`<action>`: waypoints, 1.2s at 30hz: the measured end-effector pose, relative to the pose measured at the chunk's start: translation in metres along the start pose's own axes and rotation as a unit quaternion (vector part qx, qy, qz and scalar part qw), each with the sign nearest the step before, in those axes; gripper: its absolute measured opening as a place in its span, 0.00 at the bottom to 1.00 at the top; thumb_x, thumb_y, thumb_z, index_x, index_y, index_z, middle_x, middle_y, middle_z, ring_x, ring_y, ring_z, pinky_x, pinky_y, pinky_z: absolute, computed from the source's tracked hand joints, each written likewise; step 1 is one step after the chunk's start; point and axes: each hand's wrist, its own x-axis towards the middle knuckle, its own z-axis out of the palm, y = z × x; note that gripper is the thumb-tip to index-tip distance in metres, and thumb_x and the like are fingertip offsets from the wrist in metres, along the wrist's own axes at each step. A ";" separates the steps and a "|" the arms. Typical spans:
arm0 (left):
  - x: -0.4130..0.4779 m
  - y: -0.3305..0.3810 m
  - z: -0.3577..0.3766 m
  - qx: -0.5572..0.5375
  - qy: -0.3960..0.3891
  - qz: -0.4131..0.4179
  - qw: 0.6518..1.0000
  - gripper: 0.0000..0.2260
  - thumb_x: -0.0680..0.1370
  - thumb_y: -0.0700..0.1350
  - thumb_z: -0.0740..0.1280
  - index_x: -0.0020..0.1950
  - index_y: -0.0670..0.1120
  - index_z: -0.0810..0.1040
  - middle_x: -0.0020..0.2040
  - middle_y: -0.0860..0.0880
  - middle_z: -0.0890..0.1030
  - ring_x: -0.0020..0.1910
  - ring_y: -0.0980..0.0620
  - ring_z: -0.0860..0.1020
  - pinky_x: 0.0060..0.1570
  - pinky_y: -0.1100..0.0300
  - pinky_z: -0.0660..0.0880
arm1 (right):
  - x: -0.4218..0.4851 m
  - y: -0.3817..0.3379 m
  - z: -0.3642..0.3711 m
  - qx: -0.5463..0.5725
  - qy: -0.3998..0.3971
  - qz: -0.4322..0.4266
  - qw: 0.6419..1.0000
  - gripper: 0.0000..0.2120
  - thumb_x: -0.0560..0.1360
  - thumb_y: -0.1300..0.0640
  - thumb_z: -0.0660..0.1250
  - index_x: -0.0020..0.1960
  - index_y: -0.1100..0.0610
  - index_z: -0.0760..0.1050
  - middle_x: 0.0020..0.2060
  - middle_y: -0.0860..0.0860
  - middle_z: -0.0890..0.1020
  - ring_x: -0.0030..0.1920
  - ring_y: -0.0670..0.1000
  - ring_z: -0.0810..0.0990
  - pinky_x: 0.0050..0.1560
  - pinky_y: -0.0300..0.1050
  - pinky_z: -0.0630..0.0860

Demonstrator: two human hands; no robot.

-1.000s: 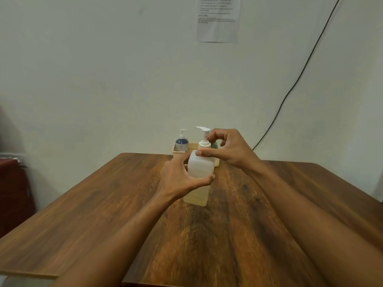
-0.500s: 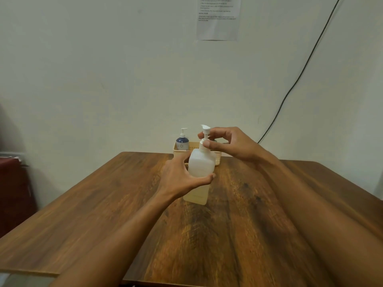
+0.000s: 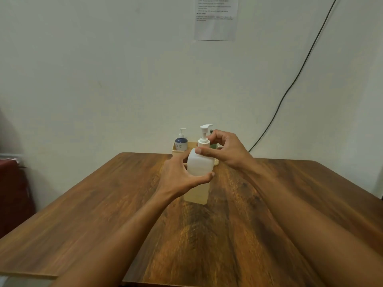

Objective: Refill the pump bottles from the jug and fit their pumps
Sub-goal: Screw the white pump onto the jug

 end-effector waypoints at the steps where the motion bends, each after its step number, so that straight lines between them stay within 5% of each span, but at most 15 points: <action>1: 0.001 0.000 0.000 -0.001 -0.002 0.000 1.000 0.38 0.62 0.72 0.74 0.65 0.51 0.79 0.54 0.53 0.84 0.46 0.57 0.84 0.43 0.63 0.83 | 0.000 0.000 -0.001 0.000 -0.003 0.005 1.000 0.21 0.64 0.41 0.82 0.47 0.55 0.82 0.48 0.48 0.88 0.49 0.42 0.84 0.49 0.37 0.79; 4: 0.003 0.002 -0.001 -0.001 -0.006 -0.002 1.000 0.39 0.62 0.72 0.73 0.66 0.51 0.79 0.54 0.52 0.84 0.47 0.55 0.84 0.45 0.61 0.84 | -0.001 0.001 -0.004 0.008 -0.017 0.027 0.999 0.18 0.69 0.43 0.82 0.53 0.51 0.82 0.52 0.46 0.88 0.55 0.44 0.85 0.56 0.44 0.81; 10: 0.010 0.001 -0.002 -0.010 -0.002 -0.014 1.000 0.33 0.64 0.68 0.76 0.64 0.53 0.81 0.50 0.55 0.86 0.46 0.58 0.84 0.42 0.59 0.84 | -0.019 0.015 -0.009 0.082 -0.050 0.073 0.993 0.31 0.67 0.35 0.81 0.66 0.44 0.80 0.60 0.45 0.86 0.60 0.48 0.85 0.57 0.49 0.85; 16: 0.017 0.000 0.001 0.007 0.003 -0.027 1.000 0.31 0.63 0.69 0.76 0.61 0.54 0.82 0.45 0.58 0.85 0.43 0.62 0.83 0.37 0.65 0.82 | -0.029 0.024 -0.008 0.099 -0.049 0.081 0.991 0.27 0.70 0.46 0.82 0.68 0.43 0.79 0.58 0.45 0.86 0.58 0.48 0.86 0.51 0.46 0.85; 24: 0.016 -0.005 0.008 0.018 0.000 -0.042 0.999 0.28 0.65 0.67 0.77 0.60 0.55 0.83 0.46 0.57 0.86 0.45 0.63 0.83 0.41 0.60 0.83 | -0.034 0.032 -0.006 0.106 -0.030 0.087 0.990 0.30 0.68 0.44 0.82 0.68 0.46 0.80 0.58 0.47 0.87 0.58 0.48 0.86 0.52 0.46 0.85; 32: 0.024 -0.006 0.019 -0.028 -0.018 -0.038 0.999 0.29 0.66 0.64 0.79 0.62 0.52 0.83 0.49 0.56 0.86 0.46 0.61 0.83 0.42 0.64 0.83 | -0.027 0.032 -0.019 0.064 -0.021 0.080 0.994 0.26 0.67 0.43 0.84 0.63 0.38 0.81 0.56 0.41 0.87 0.57 0.46 0.87 0.53 0.45 0.85; 36: 0.037 -0.004 0.031 -0.069 -0.031 -0.032 0.997 0.27 0.67 0.63 0.79 0.63 0.54 0.82 0.51 0.58 0.85 0.49 0.60 0.83 0.43 0.63 0.83 | -0.021 0.036 -0.033 0.037 -0.004 0.073 0.997 0.30 0.67 0.44 0.84 0.67 0.46 0.82 0.57 0.44 0.87 0.57 0.46 0.87 0.55 0.44 0.84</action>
